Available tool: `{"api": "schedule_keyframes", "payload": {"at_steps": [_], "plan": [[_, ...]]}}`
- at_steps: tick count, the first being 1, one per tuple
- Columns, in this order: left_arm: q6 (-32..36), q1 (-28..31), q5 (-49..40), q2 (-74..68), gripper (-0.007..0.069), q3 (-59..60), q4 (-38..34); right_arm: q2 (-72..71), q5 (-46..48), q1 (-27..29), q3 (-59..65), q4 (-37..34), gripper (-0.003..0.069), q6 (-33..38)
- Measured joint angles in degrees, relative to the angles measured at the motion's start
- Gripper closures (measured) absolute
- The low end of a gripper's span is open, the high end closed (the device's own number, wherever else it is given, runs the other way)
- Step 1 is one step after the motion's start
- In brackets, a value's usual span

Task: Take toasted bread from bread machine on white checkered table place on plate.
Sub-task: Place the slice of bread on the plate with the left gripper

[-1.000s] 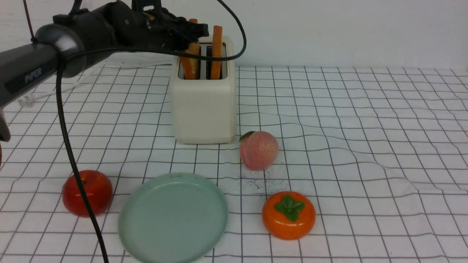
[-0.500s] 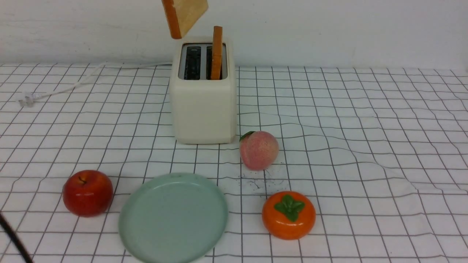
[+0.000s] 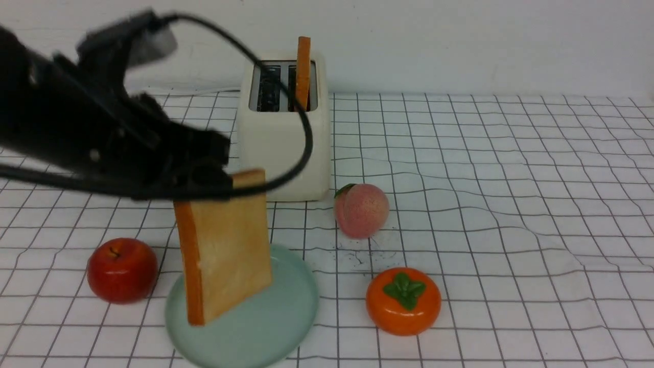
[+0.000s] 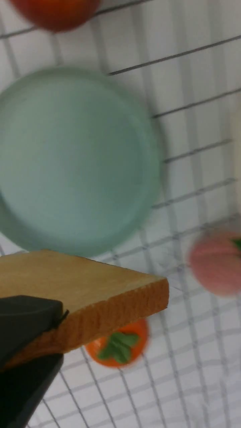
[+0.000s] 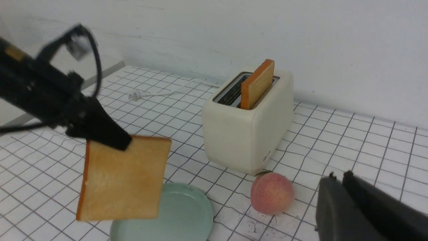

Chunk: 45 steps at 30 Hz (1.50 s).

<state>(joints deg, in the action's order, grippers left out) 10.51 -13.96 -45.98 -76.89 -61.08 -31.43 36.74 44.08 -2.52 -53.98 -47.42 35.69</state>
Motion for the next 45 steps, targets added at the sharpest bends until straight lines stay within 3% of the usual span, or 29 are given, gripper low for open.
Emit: {"api": "schedule_keyframes", "payload": {"at_steps": [6, 15, 29, 34, 45], "plan": [[8.4, 0.0, 7.6, -2.2, 0.0526, 9.1, -7.9, 0.0, 2.5, 0.0, 0.0, 0.0, 0.0626, 0.0], [14.2, 0.0, 14.5, -5.6, 0.0526, 9.6, -16.3, 0.0, 5.7, 0.0, 0.0, -0.4, 0.0626, 0.0], [15.3, 0.0, 15.0, -8.5, 0.0511, 9.6, -19.5, 0.0, 8.8, 0.0, 0.0, -0.5, 0.0626, 0.0], [15.3, 0.0, 15.0, -11.2, 0.041, 9.6, -19.5, 0.0, 9.9, 0.0, 0.0, -2.1, 0.0626, 0.0], [15.2, 0.0, 15.8, -8.8, 0.0093, 9.4, -12.3, 0.0, 11.7, 0.0, 0.0, -4.0, 0.0622, 0.0]]}}
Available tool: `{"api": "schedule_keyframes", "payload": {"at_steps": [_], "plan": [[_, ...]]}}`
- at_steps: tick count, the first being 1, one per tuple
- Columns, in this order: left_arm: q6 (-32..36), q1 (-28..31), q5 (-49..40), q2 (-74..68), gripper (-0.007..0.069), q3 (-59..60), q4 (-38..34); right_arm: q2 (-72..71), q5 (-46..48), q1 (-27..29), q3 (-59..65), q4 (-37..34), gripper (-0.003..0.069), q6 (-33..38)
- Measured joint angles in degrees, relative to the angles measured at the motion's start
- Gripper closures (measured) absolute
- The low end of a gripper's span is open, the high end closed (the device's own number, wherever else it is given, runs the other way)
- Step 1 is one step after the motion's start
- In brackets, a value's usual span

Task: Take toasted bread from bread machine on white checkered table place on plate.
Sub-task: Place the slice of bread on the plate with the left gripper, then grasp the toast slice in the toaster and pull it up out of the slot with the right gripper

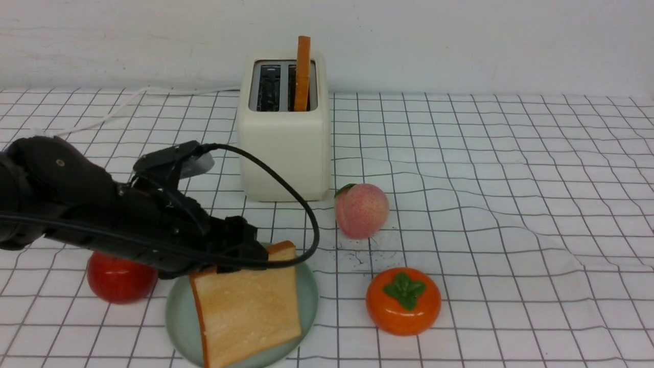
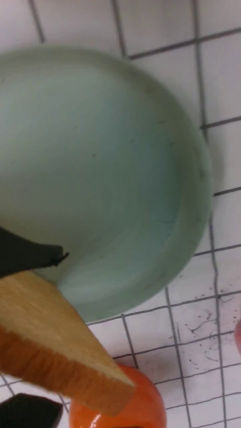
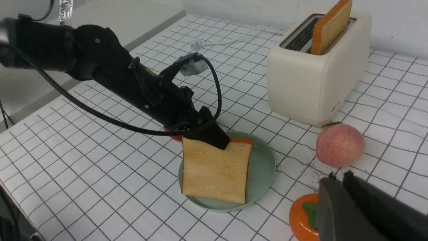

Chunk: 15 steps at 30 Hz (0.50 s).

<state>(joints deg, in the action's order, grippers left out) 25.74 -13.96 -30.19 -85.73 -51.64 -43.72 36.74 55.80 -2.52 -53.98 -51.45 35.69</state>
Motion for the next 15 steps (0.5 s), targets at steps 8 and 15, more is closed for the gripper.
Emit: {"api": "schedule_keyframes", "payload": {"at_steps": [8, 15], "plan": [[0.0, 0.0, 9.9, 8.1, 0.0035, -0.3, 5.7, 0.0, 0.0, 0.0, 0.0, 0.0, 0.0613, 0.0], [0.1, 0.0, 10.6, 21.6, 0.0357, -0.3, 7.1, 0.1, 0.9, 0.0, 0.0, 2.9, 0.0608, -2.9]]}}
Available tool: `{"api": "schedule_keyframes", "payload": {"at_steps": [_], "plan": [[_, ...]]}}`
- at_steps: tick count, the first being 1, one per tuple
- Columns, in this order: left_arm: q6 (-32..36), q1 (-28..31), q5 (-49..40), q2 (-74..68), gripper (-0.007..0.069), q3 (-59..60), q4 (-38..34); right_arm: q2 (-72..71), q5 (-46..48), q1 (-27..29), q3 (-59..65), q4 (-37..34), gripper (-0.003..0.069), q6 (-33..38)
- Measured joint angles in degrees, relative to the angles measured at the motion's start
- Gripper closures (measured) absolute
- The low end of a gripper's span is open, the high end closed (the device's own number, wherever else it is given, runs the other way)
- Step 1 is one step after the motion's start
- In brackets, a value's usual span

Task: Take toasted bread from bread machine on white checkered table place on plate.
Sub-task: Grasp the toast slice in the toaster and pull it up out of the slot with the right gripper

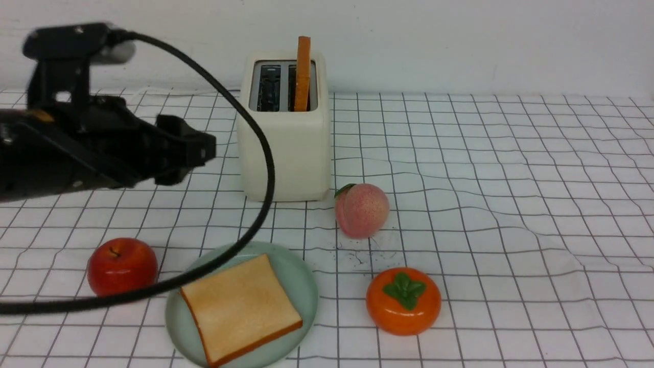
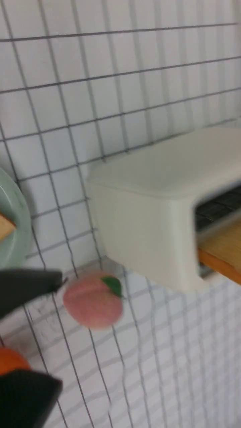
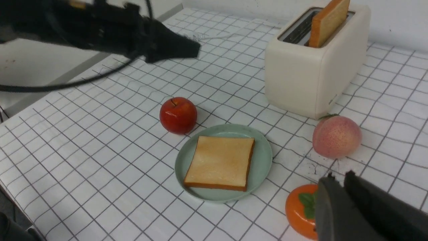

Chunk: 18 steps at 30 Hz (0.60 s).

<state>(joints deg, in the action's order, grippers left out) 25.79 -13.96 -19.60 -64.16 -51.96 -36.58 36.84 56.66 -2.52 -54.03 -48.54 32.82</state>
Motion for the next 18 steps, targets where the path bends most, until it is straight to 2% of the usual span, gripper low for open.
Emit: {"api": "schedule_keyframes", "payload": {"at_steps": [1, 2, 3, 4, 7, 12, 16, 18], "plan": [[0.0, 0.0, -1.3, 1.9, 0.0428, 0.0, 0.1, 0.2, 0.1, 0.0, 0.0, 1.1, 0.0608, -1.4], [0.0, 0.0, -2.0, 2.8, 0.0445, 0.0, 0.1, 0.2, 0.1, 0.0, 0.0, 1.3, 0.0608, -1.7], [0.0, 0.0, -5.3, 6.5, 0.0573, 0.0, 0.4, 1.1, 0.1, 0.0, -0.1, 3.5, 0.0608, -4.0], [-0.3, 0.0, -7.3, 8.8, 0.0626, 0.1, 0.7, 2.1, 0.2, 0.0, -0.1, 4.7, 0.0608, -5.9], [-2.3, 0.0, -11.1, 15.1, 0.0638, 1.5, 1.7, 5.8, 0.5, 0.0, -0.1, 7.4, 0.0608, -10.0], [-5.6, 0.0, -11.6, 25.0, 0.0638, 6.1, 5.9, 15.1, 1.9, -0.6, -2.1, 7.0, 0.0608, -11.6], [-8.0, 0.0, -11.4, 35.5, 0.0638, 11.5, 8.9, 25.5, 1.0, -7.8, -8.6, 7.5, 0.0641, -11.7], [-8.4, 0.0, -10.5, 39.7, 0.0638, 13.2, 9.5, 30.5, -1.5, -14.7, -13.5, 10.3, 0.0655, -13.2]]}}
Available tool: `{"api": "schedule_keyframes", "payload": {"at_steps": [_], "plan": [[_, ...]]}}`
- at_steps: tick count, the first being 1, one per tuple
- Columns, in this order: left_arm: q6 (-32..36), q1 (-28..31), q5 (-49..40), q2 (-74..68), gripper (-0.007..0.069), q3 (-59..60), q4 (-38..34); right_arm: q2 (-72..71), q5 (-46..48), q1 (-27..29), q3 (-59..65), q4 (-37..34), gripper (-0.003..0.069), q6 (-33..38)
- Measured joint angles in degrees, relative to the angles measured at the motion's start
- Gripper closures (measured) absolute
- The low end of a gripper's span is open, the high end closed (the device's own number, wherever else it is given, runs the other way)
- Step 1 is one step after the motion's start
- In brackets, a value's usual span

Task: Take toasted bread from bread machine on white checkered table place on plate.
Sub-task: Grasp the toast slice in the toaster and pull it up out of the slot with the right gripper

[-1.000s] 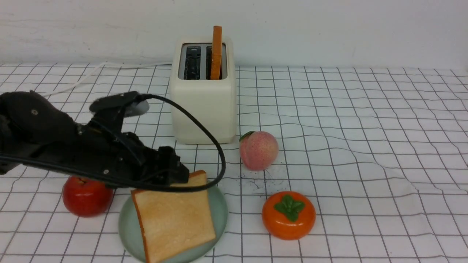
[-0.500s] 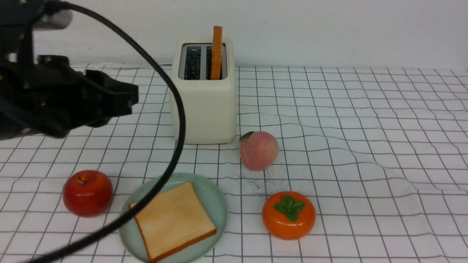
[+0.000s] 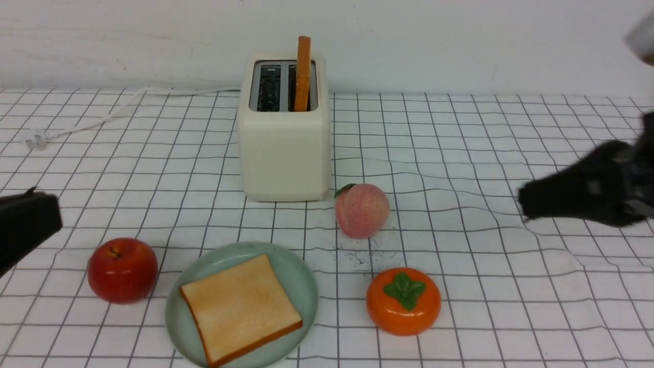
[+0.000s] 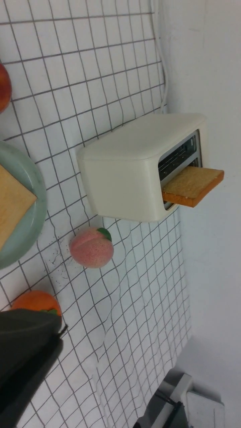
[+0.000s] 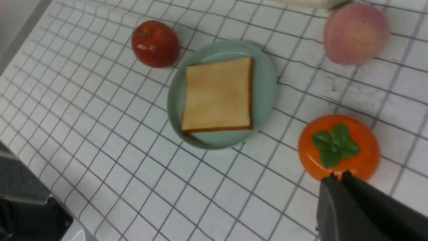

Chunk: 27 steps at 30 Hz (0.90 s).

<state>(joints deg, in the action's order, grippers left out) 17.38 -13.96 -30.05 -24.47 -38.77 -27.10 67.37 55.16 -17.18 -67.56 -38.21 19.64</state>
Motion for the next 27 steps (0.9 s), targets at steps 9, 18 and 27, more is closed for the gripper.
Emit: {"api": "schedule_keyframes", "payload": {"at_steps": [9, 18, 27], "plan": [[-0.2, 0.0, 3.6, 5.7, 0.0638, 0.6, 0.3, 23.8, -13.1, -18.2, -22.6, 23.2, 0.0631, -12.2], [-0.2, 0.0, 3.6, 5.7, 0.0638, 0.9, 0.2, 42.8, -28.0, -16.9, -39.8, 33.2, 0.0323, -25.1], [-0.4, 0.0, 3.6, 5.7, 0.0638, 0.9, -2.3, 58.4, -36.7, -13.5, -51.4, 37.5, 0.0048, -32.9]]}}
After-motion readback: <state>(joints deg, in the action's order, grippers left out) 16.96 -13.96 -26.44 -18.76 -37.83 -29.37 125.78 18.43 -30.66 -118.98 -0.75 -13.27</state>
